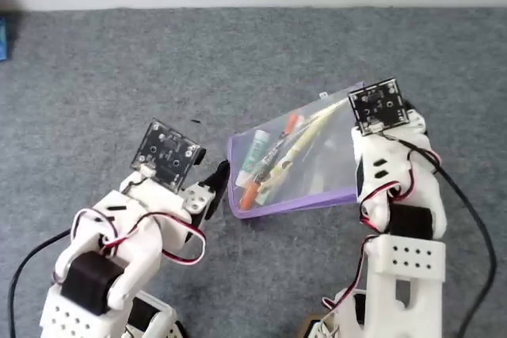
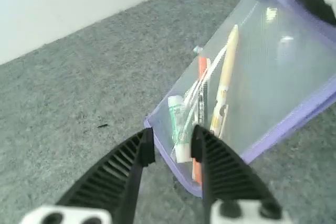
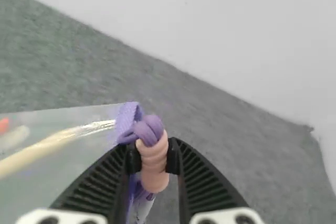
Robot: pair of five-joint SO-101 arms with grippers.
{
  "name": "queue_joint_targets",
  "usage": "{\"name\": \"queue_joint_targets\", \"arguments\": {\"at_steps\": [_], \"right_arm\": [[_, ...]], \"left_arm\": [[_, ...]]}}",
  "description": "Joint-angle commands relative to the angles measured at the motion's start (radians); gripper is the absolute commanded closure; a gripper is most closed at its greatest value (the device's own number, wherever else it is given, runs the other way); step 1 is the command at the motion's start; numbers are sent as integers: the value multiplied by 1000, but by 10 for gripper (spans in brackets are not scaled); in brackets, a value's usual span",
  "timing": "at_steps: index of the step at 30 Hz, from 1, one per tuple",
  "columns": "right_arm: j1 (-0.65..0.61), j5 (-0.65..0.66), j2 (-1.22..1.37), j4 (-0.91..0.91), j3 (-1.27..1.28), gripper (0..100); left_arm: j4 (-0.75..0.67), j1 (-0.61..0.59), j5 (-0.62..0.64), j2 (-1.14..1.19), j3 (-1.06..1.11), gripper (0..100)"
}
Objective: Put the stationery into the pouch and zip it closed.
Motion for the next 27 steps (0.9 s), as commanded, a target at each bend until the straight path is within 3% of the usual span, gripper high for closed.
{"name": "queue_joint_targets", "arguments": {"at_steps": [1, 6, 10, 14, 21, 27], "right_arm": [[-16, 3, -39, 90, -9, 991], [-110, -80, -35, 110, 12, 991], [-248, -87, -35, 110, 68, 991], [-297, -91, -35, 119, 112, 986], [-298, -273, -38, 248, 75, 734], [-292, -477, -44, 404, -57, 718]], "left_arm": [[29, -5, 25, -51, -33, 854], [107, -64, 18, -103, -30, 855], [161, -143, -34, -132, -30, 855], [222, -224, -38, -166, -28, 852], [238, -327, -43, -247, 58, 852], [236, -367, -38, -367, 194, 852]]}}
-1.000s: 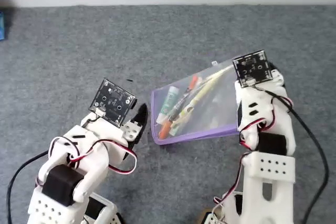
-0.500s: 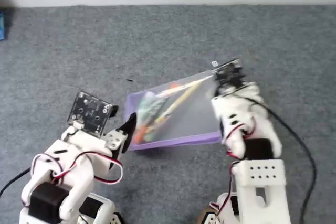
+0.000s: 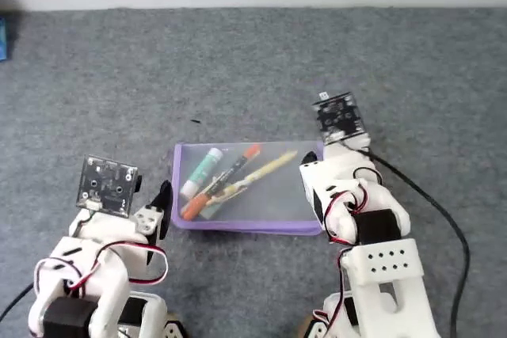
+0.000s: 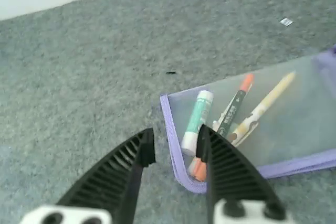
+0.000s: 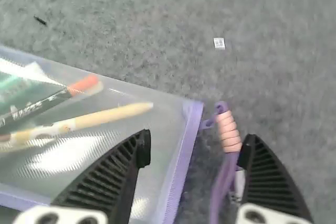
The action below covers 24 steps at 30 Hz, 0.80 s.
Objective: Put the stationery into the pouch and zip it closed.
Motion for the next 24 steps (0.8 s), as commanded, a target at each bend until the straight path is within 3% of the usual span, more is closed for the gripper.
{"name": "queue_joint_targets", "arguments": {"at_steps": [1, 5, 10, 12, 15, 19, 24], "right_arm": [[-8, -112, -28, 102, -129, 718], [-4, -209, -30, 272, -255, 764], [-2, -235, -31, 472, -368, 998], [1, -236, -35, 541, -391, 957], [39, -238, -82, 585, -394, 993], [113, -230, -188, 631, -390, 991], [185, -187, -346, 656, -264, 991]], "left_arm": [[0, -26, -9, -75, 67, 852], [0, -46, -8, -184, 154, 852], [-29, -61, -8, -290, 223, 856], [-29, -60, -8, -293, 226, 856], [-37, -60, -8, -290, 231, 878], [-81, -60, -8, -290, 272, 992], [-137, -60, -8, -290, 354, 988]]}}
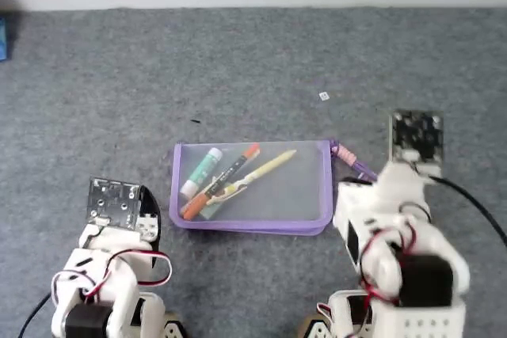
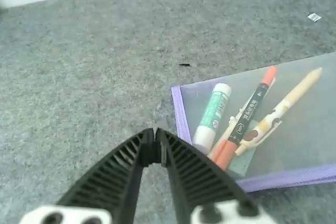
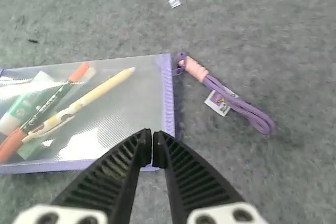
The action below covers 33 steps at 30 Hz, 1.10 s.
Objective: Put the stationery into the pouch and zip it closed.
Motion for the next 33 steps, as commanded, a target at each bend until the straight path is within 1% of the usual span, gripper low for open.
{"name": "queue_joint_targets", "arguments": {"at_steps": [1, 8, 11, 14, 24, 29, 33], "right_arm": [[56, 61, -107, 2, 78, 991], [165, 176, -360, -79, 368, 991], [171, 230, -475, -110, 512, 991], [170, 278, -588, -111, 660, 991], [170, 292, -585, -150, 855, 990], [174, 292, -585, -183, 973, 990], [176, 288, -585, -199, 1011, 990]], "left_arm": [[-55, -3, -8, -9, 44, 988], [-160, -5, -8, -11, 231, 988], [-201, -5, -8, -11, 305, 988], [-212, -5, -8, -11, 340, 988], [-207, -5, -8, -11, 410, 987], [-206, -5, -8, -11, 412, 987], [-146, -3, -8, -9, 412, 987]]}}
